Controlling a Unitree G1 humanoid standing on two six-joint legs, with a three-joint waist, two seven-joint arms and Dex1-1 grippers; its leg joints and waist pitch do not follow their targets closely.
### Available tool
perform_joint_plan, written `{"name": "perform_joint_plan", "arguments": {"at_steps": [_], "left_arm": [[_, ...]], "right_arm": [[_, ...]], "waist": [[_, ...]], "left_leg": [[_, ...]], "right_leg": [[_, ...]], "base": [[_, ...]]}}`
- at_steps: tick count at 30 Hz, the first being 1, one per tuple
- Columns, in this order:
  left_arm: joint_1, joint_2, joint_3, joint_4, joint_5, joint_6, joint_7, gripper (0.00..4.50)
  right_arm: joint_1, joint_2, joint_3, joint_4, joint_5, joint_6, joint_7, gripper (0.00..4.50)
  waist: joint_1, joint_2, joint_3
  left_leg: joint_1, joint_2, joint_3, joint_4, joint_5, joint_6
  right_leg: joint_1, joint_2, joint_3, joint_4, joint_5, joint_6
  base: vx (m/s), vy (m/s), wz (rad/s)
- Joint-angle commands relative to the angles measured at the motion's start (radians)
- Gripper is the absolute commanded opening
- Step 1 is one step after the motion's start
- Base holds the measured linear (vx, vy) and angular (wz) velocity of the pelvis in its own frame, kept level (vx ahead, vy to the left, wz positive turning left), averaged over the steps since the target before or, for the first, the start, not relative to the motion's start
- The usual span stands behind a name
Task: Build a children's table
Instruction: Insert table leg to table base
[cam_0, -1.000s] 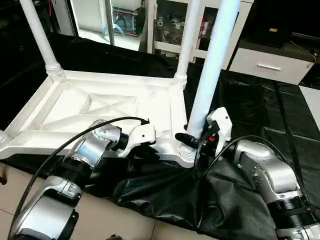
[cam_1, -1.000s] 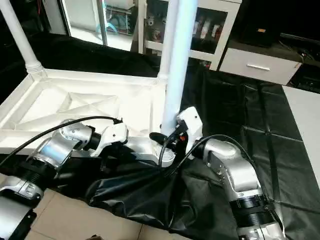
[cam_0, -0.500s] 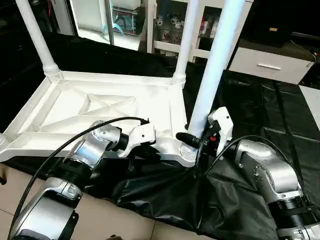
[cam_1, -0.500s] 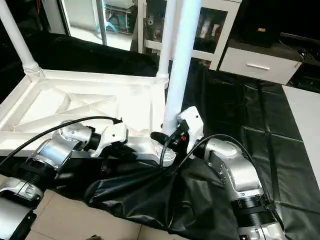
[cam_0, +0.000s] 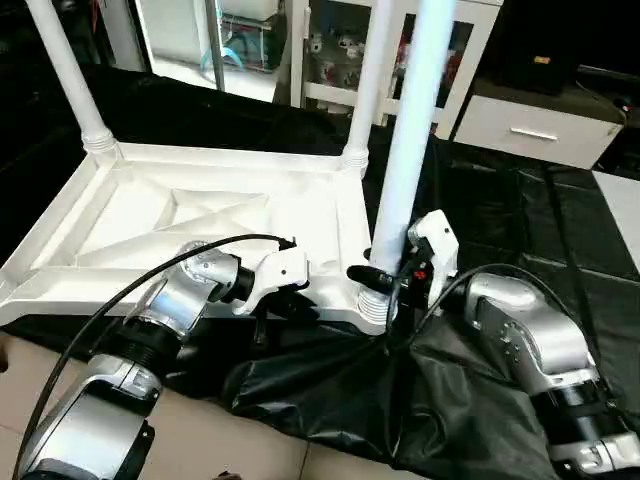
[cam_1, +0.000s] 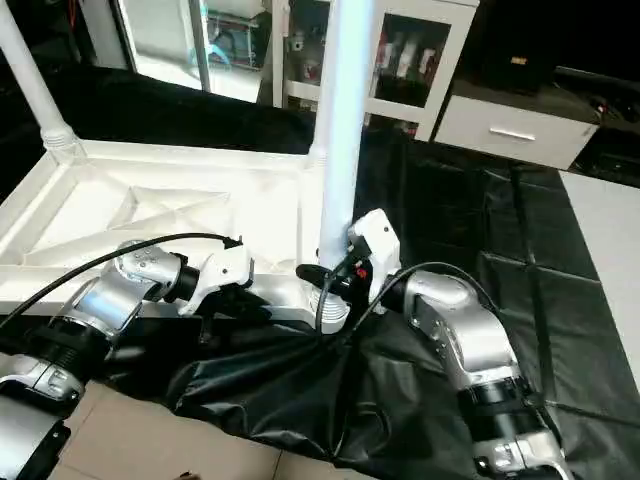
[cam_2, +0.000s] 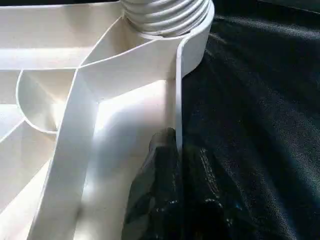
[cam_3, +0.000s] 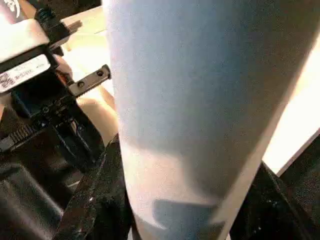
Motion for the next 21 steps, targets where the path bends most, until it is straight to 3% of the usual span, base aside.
{"name": "perform_joint_plan", "arguments": {"at_steps": [1, 7, 13, 15, 21], "left_arm": [[0.027, -0.011, -0.022, 0.008, -0.004, 0.002, -0.001, 0.0], [0.029, -0.008, -0.019, 0.007, -0.005, 0.004, 0.001, 0.0], [0.028, -0.008, -0.018, 0.012, -0.005, 0.001, 0.003, 0.0], [0.025, -0.008, -0.016, 0.011, -0.007, 0.002, 0.006, 0.0], [0.025, -0.006, -0.014, 0.01, -0.008, 0.002, 0.01, 0.0]], "right_arm": [[0.004, 0.007, -0.027, 0.053, 0.013, 0.021, -0.022, 1.86], [0.042, 0.013, -0.1, 0.099, 0.048, 0.006, -0.043, 1.86], [0.089, 0.024, -0.125, 0.092, 0.059, -0.04, -0.042, 1.86], [0.141, 0.041, -0.135, 0.067, 0.065, -0.093, -0.048, 1.86], [0.217, 0.057, -0.12, 0.019, 0.054, -0.164, -0.049, 1.86]], "waist": [[0.005, -0.001, -0.056], [0.004, 0.0, -0.055], [0.003, 0.002, -0.054], [0.005, 0.003, -0.053], [0.011, 0.002, -0.052]], "left_leg": [[0.009, 0.032, -0.017, -0.08, -0.287, -0.001], [0.009, 0.032, -0.017, -0.081, -0.29, 0.002], [0.01, 0.033, -0.017, -0.084, -0.301, 0.0], [0.01, 0.033, -0.018, -0.086, -0.302, 0.002], [0.012, 0.033, -0.016, -0.087, -0.3, 0.012]], "right_leg": [[0.036, -0.06, 0.046, -0.088, -0.29, -0.185], [0.036, -0.059, 0.046, -0.088, -0.287, -0.186], [0.037, -0.059, 0.045, -0.091, -0.29, -0.183], [0.037, -0.06, 0.045, -0.092, -0.28, -0.182], [0.036, -0.06, 0.046, -0.096, -0.288, -0.175]], "base": [[0.0, 0.0, 0.0], [0.0, 0.0, 0.0], [0.0, 0.0, 0.0], [0.0, 0.0, 0.0], [0.0, 0.0, 0.0]]}}
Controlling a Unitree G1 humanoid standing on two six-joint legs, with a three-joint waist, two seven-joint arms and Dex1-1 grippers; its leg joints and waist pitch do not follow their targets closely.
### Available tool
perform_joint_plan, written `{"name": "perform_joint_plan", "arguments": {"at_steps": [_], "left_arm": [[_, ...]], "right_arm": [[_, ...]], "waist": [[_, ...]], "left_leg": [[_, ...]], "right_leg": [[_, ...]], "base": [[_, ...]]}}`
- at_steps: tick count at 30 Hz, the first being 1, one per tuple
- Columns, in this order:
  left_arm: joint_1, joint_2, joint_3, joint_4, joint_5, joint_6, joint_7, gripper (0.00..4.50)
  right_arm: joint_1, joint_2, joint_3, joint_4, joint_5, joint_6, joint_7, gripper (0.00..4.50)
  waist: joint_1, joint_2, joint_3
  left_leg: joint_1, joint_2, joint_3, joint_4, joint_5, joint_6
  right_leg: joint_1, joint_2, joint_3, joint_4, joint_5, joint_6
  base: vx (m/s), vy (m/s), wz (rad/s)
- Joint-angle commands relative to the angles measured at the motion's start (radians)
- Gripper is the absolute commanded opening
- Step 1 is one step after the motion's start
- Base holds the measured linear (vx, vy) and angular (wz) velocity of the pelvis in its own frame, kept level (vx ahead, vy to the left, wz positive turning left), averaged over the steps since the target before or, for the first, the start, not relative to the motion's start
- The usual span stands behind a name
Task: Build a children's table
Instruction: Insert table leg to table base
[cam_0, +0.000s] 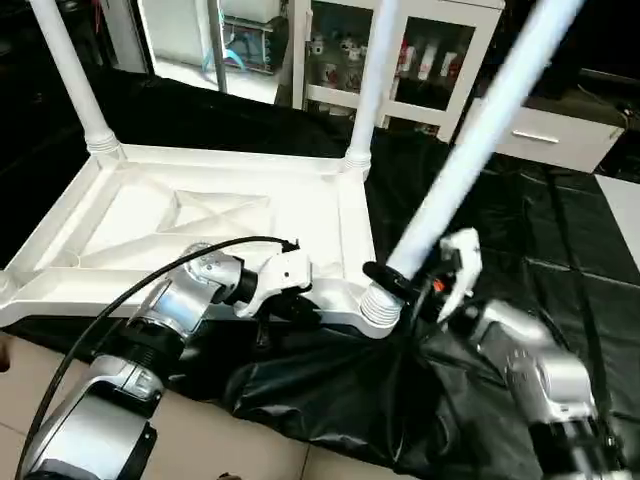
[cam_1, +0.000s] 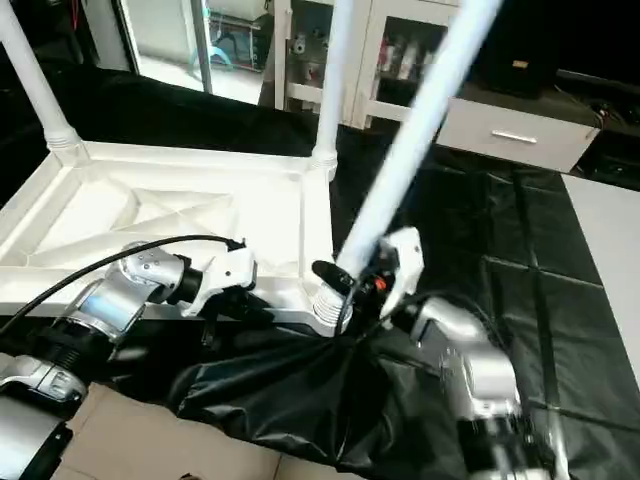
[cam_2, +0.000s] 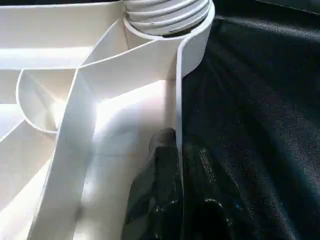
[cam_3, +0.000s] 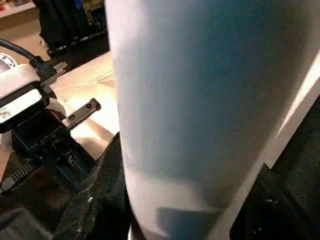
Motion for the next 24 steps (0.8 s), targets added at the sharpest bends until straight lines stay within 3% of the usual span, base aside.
{"name": "perform_joint_plan", "arguments": {"at_steps": [1, 7, 8, 13, 18, 24], "left_arm": [[0.024, 0.0, -0.002, 0.013, -0.009, 0.003, 0.005, 0.0], [0.022, 0.0, -0.003, 0.014, -0.01, 0.003, 0.009, 0.0], [0.022, 0.0, -0.003, 0.014, -0.01, 0.004, 0.01, 0.0], [0.022, 0.001, -0.004, 0.015, -0.01, 0.005, 0.012, 0.0], [0.024, 0.004, -0.006, 0.015, -0.007, 0.003, 0.015, 0.0], [0.027, 0.006, -0.004, 0.008, -0.008, 0.009, 0.015, 0.0]], "right_arm": [[0.042, -0.011, 0.003, 0.029, -0.045, 0.006, -0.022, 1.86], [0.109, 0.012, 0.002, -0.012, -0.048, -0.065, -0.024, 1.86], [0.128, 0.009, 0.013, -0.028, -0.059, -0.102, -0.022, 1.86], [0.153, -0.01, 0.046, -0.041, -0.089, -0.134, -0.018, 1.86], [0.166, -0.069, 0.125, -0.053, -0.16, -0.139, 0.019, 1.86], [0.164, -0.103, 0.167, -0.058, -0.186, -0.101, 0.045, 1.86]], "waist": [[0.001, -0.001, -0.049], [0.01, 0.001, -0.046], [0.01, 0.001, -0.045], [0.01, 0.0, -0.041], [0.011, -0.004, -0.04], [0.01, -0.005, -0.04]], "left_leg": [[0.007, 0.033, -0.018, -0.079, -0.295, 0.014], [0.009, 0.034, -0.018, -0.082, -0.302, 0.013], [0.009, 0.034, -0.018, -0.083, -0.307, 0.014], [0.008, 0.034, -0.019, -0.085, -0.321, 0.014], [0.008, 0.034, -0.019, -0.085, -0.324, 0.017], [0.009, 0.036, -0.019, -0.086, -0.321, 0.022]], "right_leg": [[0.034, -0.059, 0.046, -0.085, -0.286, -0.175], [0.031, -0.059, 0.047, -0.088, -0.296, -0.166], [0.031, -0.058, 0.047, -0.089, -0.299, -0.164], [0.03, -0.058, 0.048, -0.092, -0.319, -0.155], [0.029, -0.058, 0.049, -0.094, -0.34, -0.145], [0.028, -0.057, 0.049, -0.092, -0.325, -0.15]], "base": [[0.0, 0.0, 0.0], [0.0, 0.0, 0.0], [0.0, 0.0, 0.0], [0.0, 0.0, 0.0], [0.0, 0.0, 0.0], [0.0, 0.0, 0.0]]}}
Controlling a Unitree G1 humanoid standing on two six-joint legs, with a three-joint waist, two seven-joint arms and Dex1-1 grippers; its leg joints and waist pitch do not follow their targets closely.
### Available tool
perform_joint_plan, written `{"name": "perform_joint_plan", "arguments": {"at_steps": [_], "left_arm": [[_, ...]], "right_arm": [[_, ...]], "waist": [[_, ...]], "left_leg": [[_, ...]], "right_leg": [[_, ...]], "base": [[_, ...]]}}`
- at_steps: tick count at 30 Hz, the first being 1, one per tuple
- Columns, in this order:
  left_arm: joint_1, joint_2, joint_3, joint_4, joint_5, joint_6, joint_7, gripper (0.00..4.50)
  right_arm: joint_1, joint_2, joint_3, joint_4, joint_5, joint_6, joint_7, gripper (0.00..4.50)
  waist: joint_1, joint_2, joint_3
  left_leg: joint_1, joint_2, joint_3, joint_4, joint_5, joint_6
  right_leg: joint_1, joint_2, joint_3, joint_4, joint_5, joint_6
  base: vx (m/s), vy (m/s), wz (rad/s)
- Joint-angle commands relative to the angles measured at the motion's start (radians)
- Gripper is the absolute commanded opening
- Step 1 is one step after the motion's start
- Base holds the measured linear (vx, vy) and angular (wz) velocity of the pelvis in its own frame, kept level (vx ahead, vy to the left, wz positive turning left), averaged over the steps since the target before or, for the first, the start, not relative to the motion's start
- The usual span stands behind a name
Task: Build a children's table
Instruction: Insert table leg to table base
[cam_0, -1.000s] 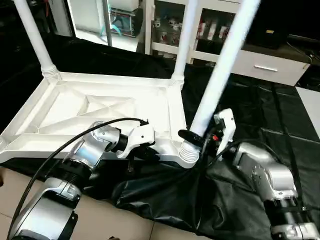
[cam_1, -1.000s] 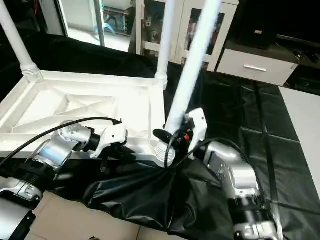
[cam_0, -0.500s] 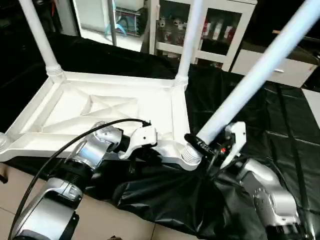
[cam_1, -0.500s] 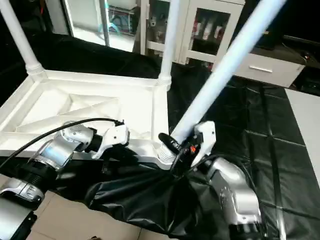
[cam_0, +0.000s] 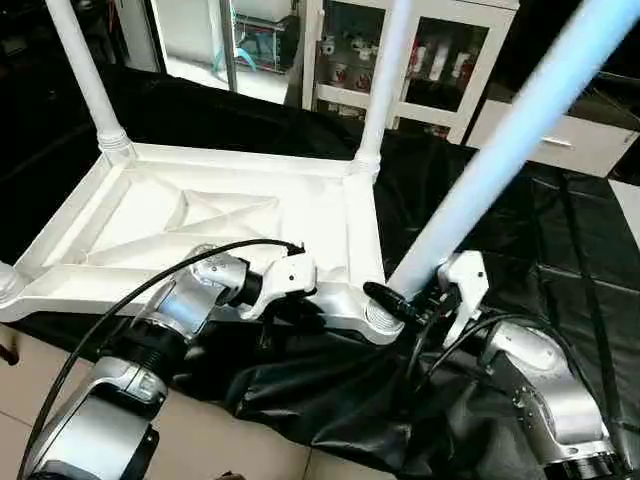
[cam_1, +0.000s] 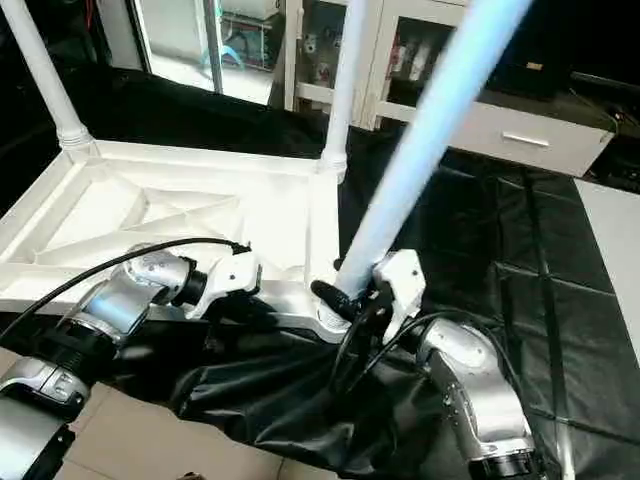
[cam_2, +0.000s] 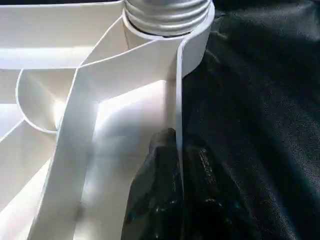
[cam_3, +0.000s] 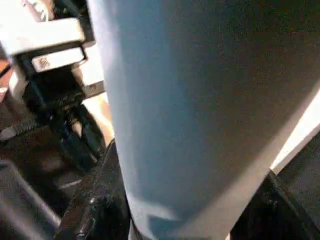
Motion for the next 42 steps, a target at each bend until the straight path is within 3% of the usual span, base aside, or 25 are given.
{"name": "perform_joint_plan", "arguments": {"at_steps": [1, 5, 6, 13, 20, 30, 31, 35, 36, 38, 41, 42], "left_arm": [[0.021, 0.012, 0.01, 0.025, -0.007, 0.009, 0.024, 0.0], [0.022, 0.014, 0.01, 0.024, -0.006, 0.01, 0.024, 0.0], [0.023, 0.014, 0.008, 0.022, -0.007, 0.012, 0.023, 0.0], [0.026, 0.013, 0.005, 0.017, -0.008, 0.015, 0.02, 0.0], [0.027, 0.011, 0.008, 0.018, -0.009, 0.011, 0.029, 0.0], [0.033, 0.015, 0.01, 0.012, -0.014, 0.008, 0.035, 0.0], [0.032, 0.014, 0.011, 0.014, -0.014, 0.009, 0.036, 0.0], [0.025, 0.0, 0.03, 0.026, -0.014, 0.045, 0.083, 0.0], [0.02, -0.014, 0.041, 0.032, -0.01, 0.07, 0.126, 0.0], [0.016, -0.031, 0.055, 0.034, -0.017, 0.097, 0.158, 0.0], [-0.008, -0.096, 0.097, 0.054, -0.036, 0.176, 0.266, 0.0], [-0.03, -0.138, 0.118, 0.075, -0.042, 0.216, 0.34, 0.0]], "right_arm": [[0.053, -0.026, 0.052, 0.062, -0.043, 0.08, 0.039, 1.86], [0.04, -0.04, 0.072, 0.064, -0.045, 0.106, 0.044, 1.86], [0.023, -0.054, 0.09, 0.058, -0.037, 0.148, 0.061, 1.86], [-0.037, -0.052, 0.092, 0.08, -0.012, 0.237, 0.074, 1.86], [-0.06, -0.029, 0.07, 0.174, -0.035, 0.192, 0.025, 1.86], [-0.028, -0.015, 0.062, 0.2, -0.056, 0.153, -0.003, 1.86], [-0.033, -0.012, 0.06, 0.206, -0.057, 0.147, -0.007, 1.86], [-0.059, 0.019, 0.031, 0.244, -0.073, 0.146, -0.098, 1.86], [-0.075, 0.044, 0.006, 0.272, -0.082, 0.153, -0.172, 1.86], [-0.087, 0.063, -0.012, 0.292, -0.085, 0.157, -0.223, 1.86], [-0.139, 0.127, -0.058, 0.374, -0.1, 0.171, -0.392, 1.86], [-0.176, 0.164, -0.081, 0.431, -0.111, 0.182, -0.495, 1.86]], "waist": [[-0.005, -0.004, -0.038], [-0.006, -0.005, -0.036], [-0.006, -0.007, -0.036], [-0.007, -0.009, -0.036], [-0.01, -0.01, -0.034], [-0.013, -0.013, -0.035], [-0.014, -0.009, -0.034], [-0.018, -0.009, -0.034], [-0.025, -0.013, -0.034], [-0.038, -0.011, -0.034], [-0.052, -0.012, -0.035], [-0.056, -0.019, -0.037]], "left_leg": [[0.007, 0.036, -0.019, -0.081, -0.323, 0.022], [0.006, 0.036, -0.02, -0.082, -0.334, 0.021], [0.007, 0.036, -0.02, -0.082, -0.34, 0.02], [0.007, 0.035, -0.021, -0.083, -0.324, 0.021], [0.013, 0.037, -0.024, -0.086, -0.38, 0.001], [0.014, 0.038, -0.03, -0.091, -0.433, -0.008], [0.015, 0.037, -0.03, -0.091, -0.443, -0.011], [0.015, 0.036, -0.032, -0.093, -0.46, -0.02], [0.013, 0.036, -0.035, -0.094, -0.468, -0.023], [0.017, 0.036, -0.038, -0.095, -0.494, -0.03], [0.008, 0.032, -0.044, -0.099, -0.484, -0.038], [0.008, 0.032, -0.043, -0.098, -0.48, -0.039]], "right_leg": [[0.027, -0.057, 0.049, -0.091, -0.316, -0.161], [0.028, -0.057, 0.049, -0.093, -0.335, -0.157], [0.027, -0.058, 0.049, -0.094, -0.345, -0.155], [0.029, -0.058, 0.049, -0.092, -0.341, -0.156], [0.019, -0.063, 0.049, -0.104, -0.435, -0.131], [0.014, -0.062, 0.049, -0.111, -0.474, -0.11], [0.013, -0.061, 0.049, -0.113, -0.479, -0.11], [0.009, -0.062, 0.047, -0.114, -0.515, -0.106], [0.012, -0.062, 0.044, -0.117, -0.54, -0.099], [0.009, -0.062, 0.041, -0.121, -0.56, -0.095], [0.016, -0.063, 0.034, -0.122, -0.566, -0.091], [0.016, -0.063, 0.035, -0.122, -0.566, -0.089]], "base": [[0.0, 0.0, 0.0], [0.0, 0.0, 0.0], [0.0, 0.0, 0.0], [0.0, 0.0, 0.0], [0.0, 0.0, 0.0], [0.0, 0.0, 0.0], [0.0, 0.0, 0.0], [0.0, 0.0, 0.0], [0.0, 0.0, 0.0], [0.0, 0.0, 0.0], [0.0, 0.0, 0.0], [0.0, 0.0, 0.0]]}}
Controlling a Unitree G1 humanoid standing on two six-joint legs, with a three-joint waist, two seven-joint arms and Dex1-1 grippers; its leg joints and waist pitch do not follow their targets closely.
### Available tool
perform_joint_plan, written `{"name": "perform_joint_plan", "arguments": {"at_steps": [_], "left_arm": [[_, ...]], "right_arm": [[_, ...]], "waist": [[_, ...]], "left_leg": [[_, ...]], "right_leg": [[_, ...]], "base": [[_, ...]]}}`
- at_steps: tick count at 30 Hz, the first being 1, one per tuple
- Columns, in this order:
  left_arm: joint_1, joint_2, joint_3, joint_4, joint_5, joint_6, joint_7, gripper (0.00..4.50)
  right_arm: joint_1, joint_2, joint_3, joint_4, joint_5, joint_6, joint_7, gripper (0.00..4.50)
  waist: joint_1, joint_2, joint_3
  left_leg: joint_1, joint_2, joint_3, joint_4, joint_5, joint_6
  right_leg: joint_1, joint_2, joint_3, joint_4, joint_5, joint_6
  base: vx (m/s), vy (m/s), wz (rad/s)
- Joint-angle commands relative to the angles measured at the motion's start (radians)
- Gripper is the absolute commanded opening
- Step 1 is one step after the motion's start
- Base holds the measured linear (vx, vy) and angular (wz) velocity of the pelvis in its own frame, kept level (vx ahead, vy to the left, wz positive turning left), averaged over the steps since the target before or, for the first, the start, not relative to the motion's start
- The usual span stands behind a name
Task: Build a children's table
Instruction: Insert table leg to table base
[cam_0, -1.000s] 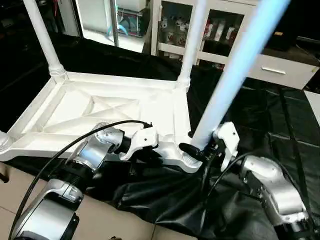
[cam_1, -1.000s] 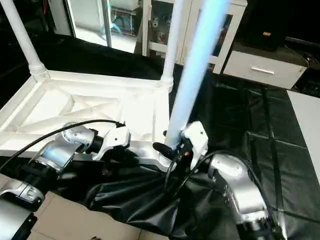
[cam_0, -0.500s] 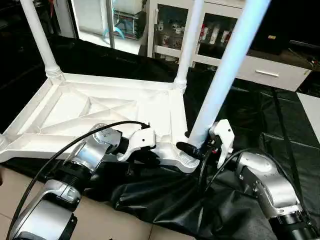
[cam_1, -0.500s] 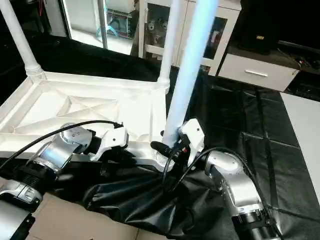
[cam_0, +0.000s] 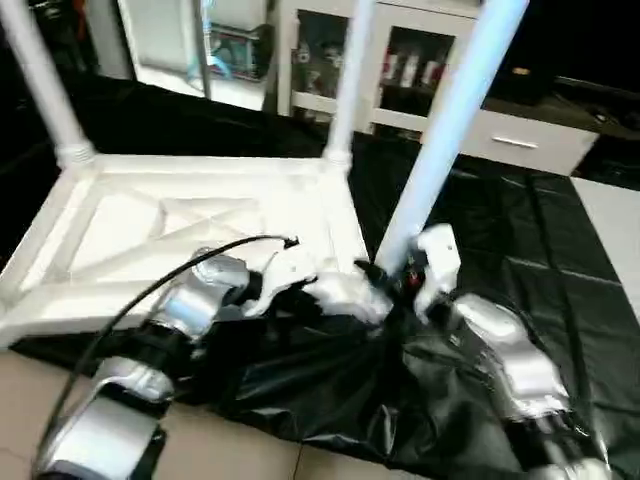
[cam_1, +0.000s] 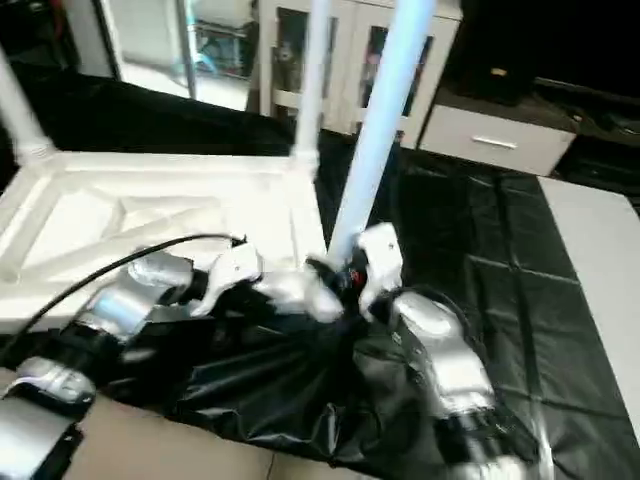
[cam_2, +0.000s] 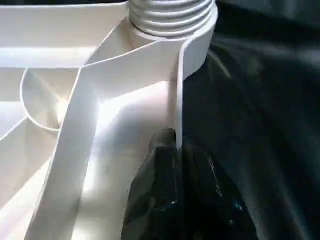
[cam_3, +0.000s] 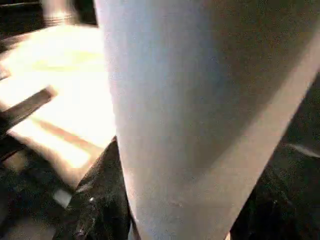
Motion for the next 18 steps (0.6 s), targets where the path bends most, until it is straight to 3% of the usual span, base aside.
{"name": "perform_joint_plan", "arguments": {"at_steps": [1, 2, 3, 4, 5, 6, 7, 8, 9, 10, 14, 18], "left_arm": [[-0.014, -0.062, 0.08, 0.033, -0.063, 0.058, 0.146, 0.0], [-0.038, -0.094, 0.102, 0.058, -0.066, 0.093, 0.223, 0.0], [-0.038, -0.094, 0.102, 0.058, -0.066, 0.093, 0.223, 0.0], [-0.086, -0.151, 0.143, 0.111, -0.073, 0.133, 0.375, 0.0], [-0.086, -0.151, 0.143, 0.111, -0.073, 0.133, 0.375, 0.0], [-0.146, -0.217, 0.201, 0.193, -0.1, 0.111, 0.544, 0.0], [-0.165, -0.238, 0.216, 0.218, -0.106, 0.093, 0.599, 0.0], [-0.169, -0.243, 0.22, 0.224, -0.107, 0.089, 0.612, 0.0], [-0.189, -0.266, 0.231, 0.253, -0.108, 0.066, 0.669, 0.0], [-0.198, -0.278, 0.237, 0.265, -0.108, 0.056, 0.695, 0.0], [-0.215, -0.295, 0.241, 0.279, -0.089, 0.044, 0.73, 0.0], [-0.225, -0.285, 0.233, 0.309, -0.084, 0.035, 0.733, 0.0]], "right_arm": [[0.022, 0.01, -0.053, 0.201, -0.06, 0.103, -0.182, 1.86], [-0.007, 0.033, -0.066, 0.24, -0.063, 0.103, -0.239, 1.86], [-0.007, 0.033, -0.066, 0.24, -0.063, 0.103, -0.239, 1.86], [-0.061, 0.075, -0.087, 0.309, -0.065, 0.084, -0.336, 1.86], [-0.061, 0.075, -0.087, 0.309, -0.065, 0.084, -0.336, 1.86], [-0.125, 0.12, -0.111, 0.392, -0.057, 0.048, -0.442, 1.86], [-0.147, 0.133, -0.114, 0.419, -0.06, 0.031, -0.474, 1.86], [-0.152, 0.136, -0.114, 0.426, -0.06, 0.027, -0.481, 1.86], [-0.181, 0.152, -0.118, 0.461, -0.069, 0.005, -0.523, 1.86], [-0.198, 0.162, -0.122, 0.479, -0.073, -0.008, -0.543, 1.86], [-0.259, 0.187, -0.159, 0.548, -0.068, -0.052, -0.58, 1.86], [-0.288, 0.194, -0.173, 0.594, -0.074, -0.084, -0.575, 1.86]], "waist": [[-0.007, 0.003, -0.024], [-0.01, -0.002, -0.024], [-0.013, 0.006, -0.026], [-0.016, -0.001, -0.029], [-0.016, 0.002, -0.028], [-0.012, -0.002, -0.028], [-0.012, -0.005, -0.03], [-0.011, -0.008, -0.03], [-0.001, -0.012, -0.035], [-0.002, -0.01, -0.036], [0.004, -0.017, -0.044], [0.006, -0.015, -0.052]], "left_leg": [[0.006, 0.035, -0.041, -0.088, -0.495, -0.045], [0.008, 0.035, -0.04, -0.086, -0.501, -0.042], [0.009, 0.034, -0.046, -0.087, -0.505, -0.041], [-0.002, 0.035, -0.047, -0.092, -0.481, -0.035], [0.001, 0.033, -0.046, -0.09, -0.482, -0.037], [0.015, 0.03, -0.04, -0.085, -0.498, -0.028], [0.022, 0.024, -0.037, -0.077, -0.507, -0.022], [0.023, 0.024, -0.035, -0.077, -0.503, -0.017], [0.009, 0.026, -0.033, -0.08, -0.424, 0.008], [0.006, 0.025, -0.031, -0.08, -0.401, 0.013], [-0.004, 0.021, -0.021, -0.07, -0.295, 0.058], [-0.01, 0.02, -0.017, -0.063, -0.217, 0.091]], "right_leg": [[0.008, -0.061, 0.034, -0.104, -0.578, -0.093], [0.006, -0.06, 0.034, -0.108, -0.583, -0.091], [0.01, -0.061, 0.033, -0.107, -0.559, -0.096], [0.022, -0.059, 0.032, -0.103, -0.504, -0.098], [0.015, -0.056, 0.033, -0.102, -0.489, -0.102], [0.004, -0.055, 0.036, -0.11, -0.478, -0.107], [-0.002, -0.056, 0.035, -0.112, -0.494, -0.115], [-0.002, -0.055, 0.036, -0.114, -0.496, -0.113], [0.012, -0.058, 0.043, -0.105, -0.405, -0.118], [0.013, -0.056, 0.044, -0.101, -0.372, -0.125], [0.021, -0.051, 0.052, -0.084, -0.241, -0.154], [0.028, -0.048, 0.052, -0.071, -0.15, -0.179]], "base": [[0.0, 0.0, 0.0], [0.0, 0.0, 0.0], [0.0, 0.0, 0.0], [0.0, 0.0, 0.0], [0.0, 0.0, 0.0], [0.0, 0.0, 0.0], [0.0, 0.0, 0.0], [0.0, 0.0, 0.0], [0.0, 0.0, 0.0], [0.0, 0.0, 0.0], [0.0, 0.0, 0.0], [0.0, 0.0, 0.0]]}}
